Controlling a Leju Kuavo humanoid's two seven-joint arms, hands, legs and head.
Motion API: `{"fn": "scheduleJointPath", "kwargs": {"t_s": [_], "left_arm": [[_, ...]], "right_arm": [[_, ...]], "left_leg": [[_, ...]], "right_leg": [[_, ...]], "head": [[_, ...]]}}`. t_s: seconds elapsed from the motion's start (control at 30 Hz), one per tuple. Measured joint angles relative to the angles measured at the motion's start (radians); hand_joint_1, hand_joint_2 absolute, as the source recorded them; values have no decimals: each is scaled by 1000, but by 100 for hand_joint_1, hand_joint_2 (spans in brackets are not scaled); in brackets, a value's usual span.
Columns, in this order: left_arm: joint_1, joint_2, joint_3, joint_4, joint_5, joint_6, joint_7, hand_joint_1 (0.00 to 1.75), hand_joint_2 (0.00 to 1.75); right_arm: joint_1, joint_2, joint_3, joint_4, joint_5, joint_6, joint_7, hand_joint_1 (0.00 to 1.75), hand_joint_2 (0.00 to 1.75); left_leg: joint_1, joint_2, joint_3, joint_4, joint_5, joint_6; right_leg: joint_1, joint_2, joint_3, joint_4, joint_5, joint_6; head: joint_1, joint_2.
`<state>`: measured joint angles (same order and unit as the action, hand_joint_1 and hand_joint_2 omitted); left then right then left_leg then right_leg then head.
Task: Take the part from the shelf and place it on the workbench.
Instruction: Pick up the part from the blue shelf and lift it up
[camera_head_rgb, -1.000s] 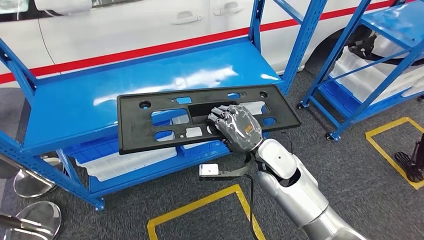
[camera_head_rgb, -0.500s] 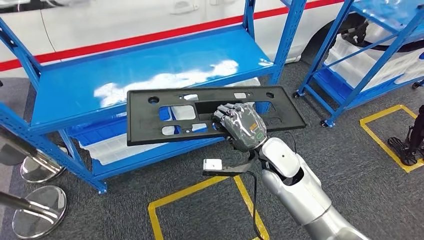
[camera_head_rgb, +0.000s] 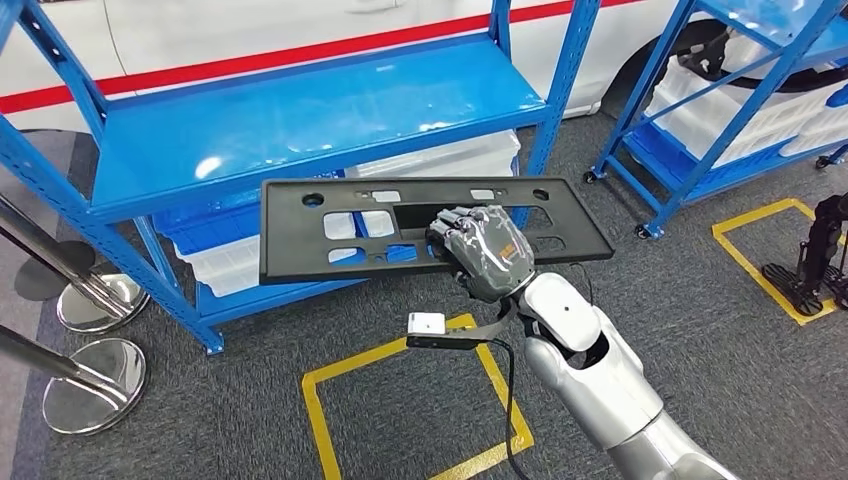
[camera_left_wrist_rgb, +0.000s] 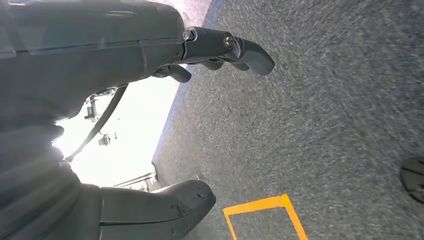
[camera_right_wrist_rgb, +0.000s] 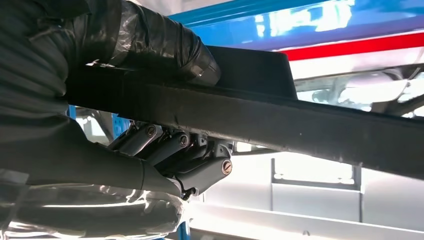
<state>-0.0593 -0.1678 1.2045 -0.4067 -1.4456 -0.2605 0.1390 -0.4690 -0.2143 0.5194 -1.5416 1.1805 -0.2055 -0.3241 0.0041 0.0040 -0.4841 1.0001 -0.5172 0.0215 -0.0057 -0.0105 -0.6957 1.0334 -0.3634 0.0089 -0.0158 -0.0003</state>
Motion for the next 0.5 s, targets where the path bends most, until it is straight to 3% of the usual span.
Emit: {"fn": "scheduleJointPath", "kwargs": {"t_s": [0.03,0.07,0.13,0.17,0.23,0.3,0.37,0.43,0.5], "left_arm": [[0,-1,1,-2,0,0,0,0,175],[0,-3,2,-3,1,-1,0,0,175],[0,-3,2,-5,1,-1,0,0,175],[0,-3,2,-6,1,-1,0,0,175],[0,-3,3,-7,1,-1,0,0,175],[0,-4,3,-8,1,-2,0,0,175],[0,-8,4,-12,1,-8,0,0,175],[2,-14,6,-19,1,-16,0,0,175],[4,-18,11,-30,1,-26,1,0,175]], "right_arm": [[0,0,-1,0,0,1,0,168,175],[0,0,-2,1,0,2,0,168,175],[1,0,-3,1,0,2,0,168,175],[1,0,-3,1,-1,2,0,168,175],[3,0,-3,2,-1,3,0,168,175],[2,0,-3,2,-1,4,0,168,175],[0,0,-4,1,-1,5,0,168,175],[-2,0,-4,0,-1,5,0,168,175],[-3,0,-4,2,-1,7,0,168,175]], "left_leg": [[2,3,-11,-2,15,8],[3,5,-25,-3,29,15],[0,6,-58,-1,55,20],[0,6,-77,1,68,19],[-1,6,-113,8,91,16],[-2,5,-143,18,108,10],[-3,4,-160,23,125,0],[-3,4,-167,19,146,-12],[-1,2,-177,20,148,-23]], "right_leg": [[-1,2,-11,24,-35,5],[-4,4,-26,68,-86,9],[-7,6,-57,197,-180,16],[-8,6,-63,255,-196,19],[-9,6,-37,289,-163,20],[-8,6,59,188,-125,14],[-3,7,164,40,-145,3],[4,8,197,-27,-162,-10],[3,4,181,-34,-140,-24]], "head": [[0,0],[0,0],[0,0],[0,0],[0,0],[0,0],[0,0],[-1,0],[-1,0]]}}
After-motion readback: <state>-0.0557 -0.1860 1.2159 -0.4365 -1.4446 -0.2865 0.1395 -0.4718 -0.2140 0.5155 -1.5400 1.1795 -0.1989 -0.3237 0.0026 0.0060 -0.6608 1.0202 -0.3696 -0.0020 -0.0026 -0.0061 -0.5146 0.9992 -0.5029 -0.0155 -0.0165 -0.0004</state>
